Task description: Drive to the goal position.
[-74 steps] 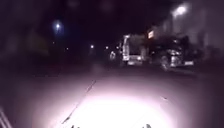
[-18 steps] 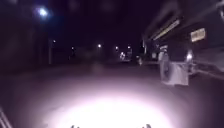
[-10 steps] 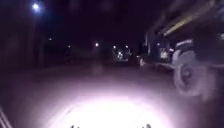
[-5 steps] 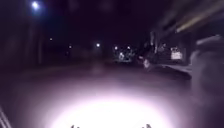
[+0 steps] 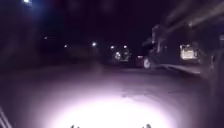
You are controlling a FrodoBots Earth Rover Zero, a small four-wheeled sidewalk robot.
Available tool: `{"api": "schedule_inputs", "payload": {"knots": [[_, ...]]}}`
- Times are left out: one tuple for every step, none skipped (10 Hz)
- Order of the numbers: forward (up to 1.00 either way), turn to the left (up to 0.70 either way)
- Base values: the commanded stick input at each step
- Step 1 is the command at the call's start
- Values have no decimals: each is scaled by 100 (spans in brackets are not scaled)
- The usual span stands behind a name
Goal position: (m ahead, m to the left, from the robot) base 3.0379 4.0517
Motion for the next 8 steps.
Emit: {"api": "schedule_inputs", "payload": {"knots": [[100, 0], [100, 0], [100, -1], [100, -11], [100, -36], [100, -18], [100, 0], [100, 0]]}}
